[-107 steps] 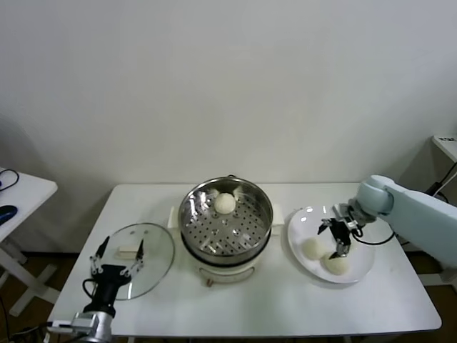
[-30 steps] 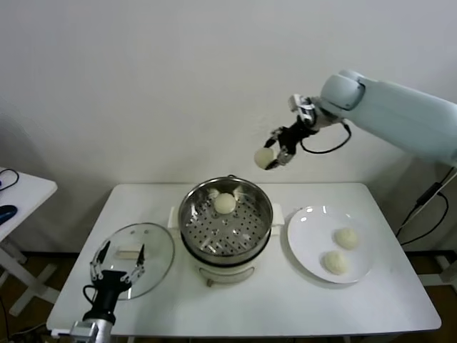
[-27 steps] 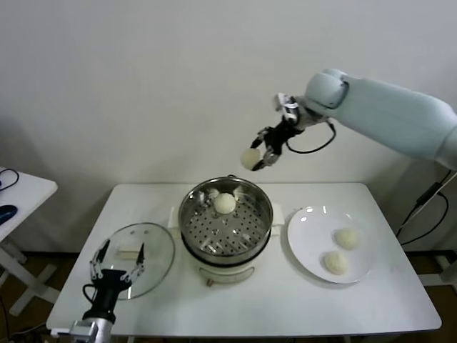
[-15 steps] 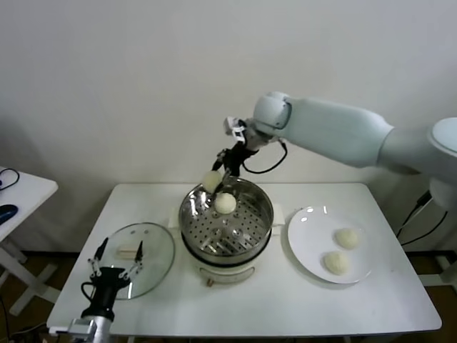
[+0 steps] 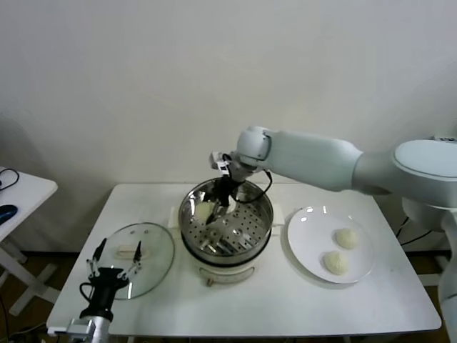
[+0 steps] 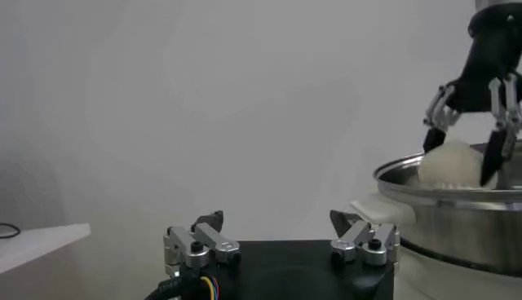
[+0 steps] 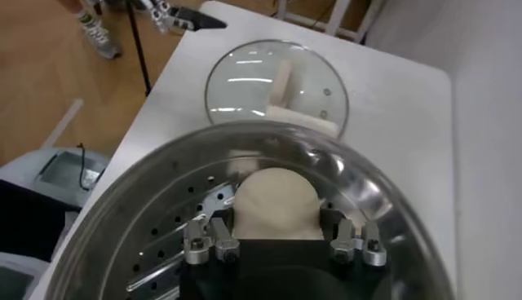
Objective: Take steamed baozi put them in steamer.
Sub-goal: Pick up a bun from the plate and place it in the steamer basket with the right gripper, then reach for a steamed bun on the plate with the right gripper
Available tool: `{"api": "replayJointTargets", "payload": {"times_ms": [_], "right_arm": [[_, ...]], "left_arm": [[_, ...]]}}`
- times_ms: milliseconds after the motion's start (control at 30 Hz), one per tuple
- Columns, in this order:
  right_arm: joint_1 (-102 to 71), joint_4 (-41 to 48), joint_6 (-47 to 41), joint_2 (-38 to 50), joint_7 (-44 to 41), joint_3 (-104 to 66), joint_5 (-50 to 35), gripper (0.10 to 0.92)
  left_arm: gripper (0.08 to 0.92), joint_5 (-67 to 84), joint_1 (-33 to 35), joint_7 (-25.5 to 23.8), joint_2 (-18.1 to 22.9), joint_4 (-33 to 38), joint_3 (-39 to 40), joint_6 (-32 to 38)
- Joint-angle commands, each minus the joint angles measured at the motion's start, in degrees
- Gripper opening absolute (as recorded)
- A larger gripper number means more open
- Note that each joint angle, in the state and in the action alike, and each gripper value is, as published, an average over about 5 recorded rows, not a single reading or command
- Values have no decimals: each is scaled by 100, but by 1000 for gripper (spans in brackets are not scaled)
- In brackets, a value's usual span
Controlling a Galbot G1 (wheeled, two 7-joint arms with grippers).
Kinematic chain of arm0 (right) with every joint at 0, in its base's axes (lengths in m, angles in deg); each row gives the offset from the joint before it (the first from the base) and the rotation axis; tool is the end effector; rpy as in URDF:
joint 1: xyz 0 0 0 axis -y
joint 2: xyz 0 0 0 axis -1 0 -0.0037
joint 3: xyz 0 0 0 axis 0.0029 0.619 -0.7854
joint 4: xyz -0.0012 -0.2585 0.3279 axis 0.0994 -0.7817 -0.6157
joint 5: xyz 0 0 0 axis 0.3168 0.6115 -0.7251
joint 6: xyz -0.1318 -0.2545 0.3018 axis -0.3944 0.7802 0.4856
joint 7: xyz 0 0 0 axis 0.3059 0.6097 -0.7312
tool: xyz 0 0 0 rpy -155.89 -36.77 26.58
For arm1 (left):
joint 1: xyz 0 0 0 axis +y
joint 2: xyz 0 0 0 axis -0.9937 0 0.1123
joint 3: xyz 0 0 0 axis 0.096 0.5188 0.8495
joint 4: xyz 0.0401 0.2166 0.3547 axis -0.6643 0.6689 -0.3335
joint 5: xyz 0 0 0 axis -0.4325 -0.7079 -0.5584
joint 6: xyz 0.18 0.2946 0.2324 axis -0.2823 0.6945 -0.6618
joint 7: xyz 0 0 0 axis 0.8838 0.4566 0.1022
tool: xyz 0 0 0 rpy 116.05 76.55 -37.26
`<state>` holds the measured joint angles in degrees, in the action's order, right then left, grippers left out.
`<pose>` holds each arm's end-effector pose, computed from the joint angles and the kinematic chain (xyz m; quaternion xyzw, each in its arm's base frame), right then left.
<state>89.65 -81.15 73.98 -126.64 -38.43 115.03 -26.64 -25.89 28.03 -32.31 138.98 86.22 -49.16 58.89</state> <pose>0.6777 0.1782 -0.1249 0.6673 -0.5355 0.4323 0.2847 0.1765 0.1111 -0.4020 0.0103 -0.9956 -0.0934 0.0022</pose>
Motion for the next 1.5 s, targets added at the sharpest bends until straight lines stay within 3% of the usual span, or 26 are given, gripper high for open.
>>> {"api": "replayJointTargets", "payload": {"times_ms": [33,667,933,1100,1267,1500], "right_arm": [[-199,-16,-17,-106,22,11,155,679],[-273,110,68,-137,-52,20,421,681],[-263,93,93,-102,-71,18,597,814],[-226,5,92,-40,-62,-33,592,822],[52,-349,106,236,-112,-46,455,823],[1371,-1584,232,1509,-507,311,44,823]], "left_arm": [[823,9,-8,3,-12,-16,-4,-8],[823,54,-48,0,-63,-65,-46,-10],[823,83,-49,-2,-80,-81,-47,-7],[823,94,-56,0,-93,-95,-55,-4],[823,108,-82,2,-121,-95,-62,-25],[823,130,-142,10,-121,-96,-6,-105]]}}
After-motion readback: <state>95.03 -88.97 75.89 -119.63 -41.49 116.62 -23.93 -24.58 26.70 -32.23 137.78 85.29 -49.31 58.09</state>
